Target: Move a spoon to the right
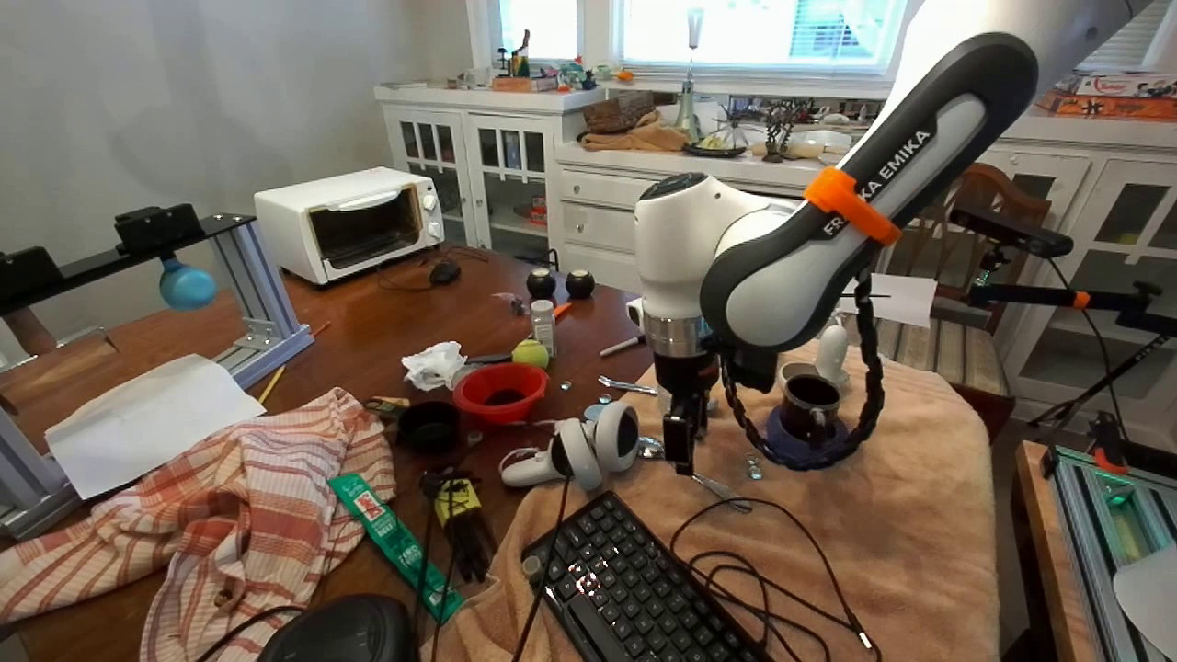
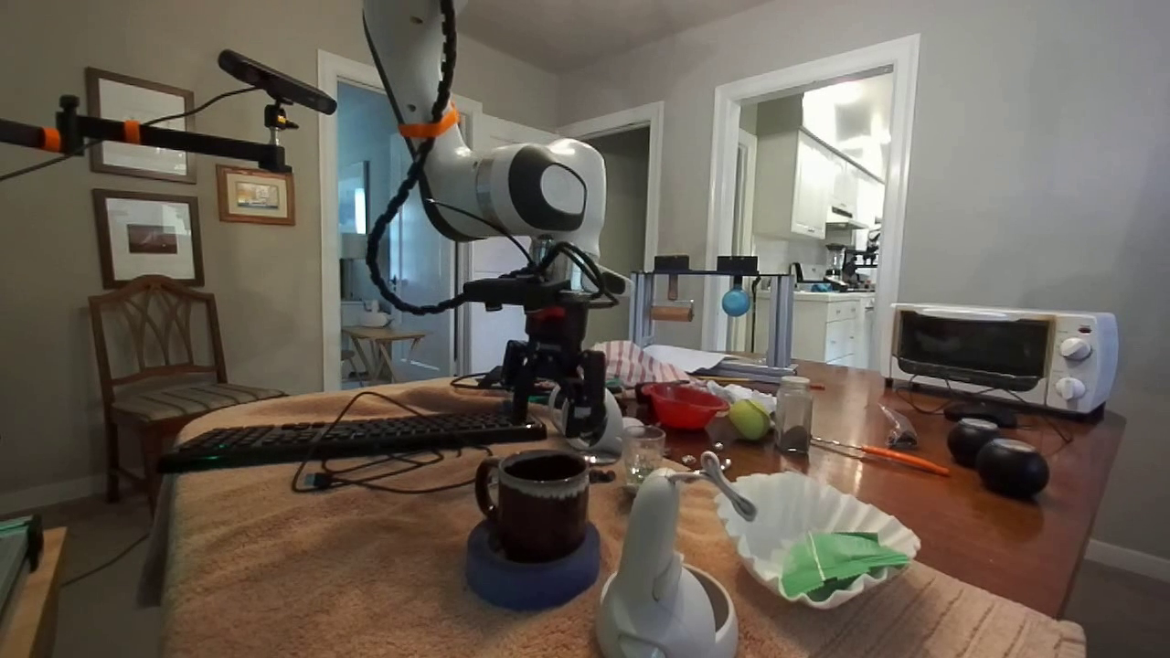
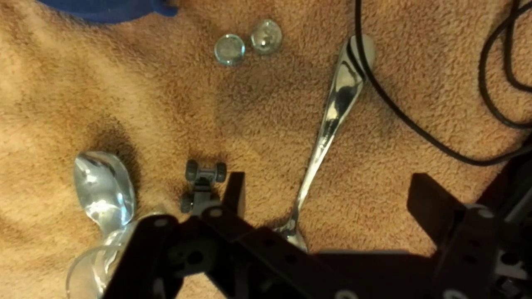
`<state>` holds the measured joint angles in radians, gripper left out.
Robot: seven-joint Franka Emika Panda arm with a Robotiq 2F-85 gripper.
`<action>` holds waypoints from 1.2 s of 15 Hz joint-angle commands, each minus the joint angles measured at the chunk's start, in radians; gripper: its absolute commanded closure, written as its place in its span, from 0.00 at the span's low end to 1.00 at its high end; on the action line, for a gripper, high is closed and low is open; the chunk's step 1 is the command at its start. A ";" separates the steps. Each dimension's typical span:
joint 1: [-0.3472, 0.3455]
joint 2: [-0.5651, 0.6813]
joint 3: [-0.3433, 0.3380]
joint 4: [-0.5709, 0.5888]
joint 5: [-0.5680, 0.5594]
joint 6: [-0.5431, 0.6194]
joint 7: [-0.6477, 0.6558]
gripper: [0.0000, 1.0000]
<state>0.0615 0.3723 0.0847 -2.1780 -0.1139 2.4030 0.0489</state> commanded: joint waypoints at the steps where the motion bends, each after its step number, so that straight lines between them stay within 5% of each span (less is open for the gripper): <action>1: 0.003 0.045 -0.014 -0.003 0.046 0.078 0.017 0.00; 8: 0.014 0.089 -0.037 0.000 0.092 0.186 0.055 0.00; 10: 0.016 0.089 -0.042 -0.004 0.089 0.192 0.057 0.09; 11: 0.018 0.090 -0.045 -0.007 0.088 0.204 0.061 0.28; 14: 0.018 0.090 -0.046 -0.007 0.089 0.206 0.060 0.37; 16: 0.019 0.091 -0.046 -0.007 0.087 0.209 0.059 0.63; 18: 0.021 0.094 -0.048 -0.008 0.084 0.219 0.060 0.59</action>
<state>0.0646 0.4532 0.0505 -2.1800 -0.0296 2.5892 0.0954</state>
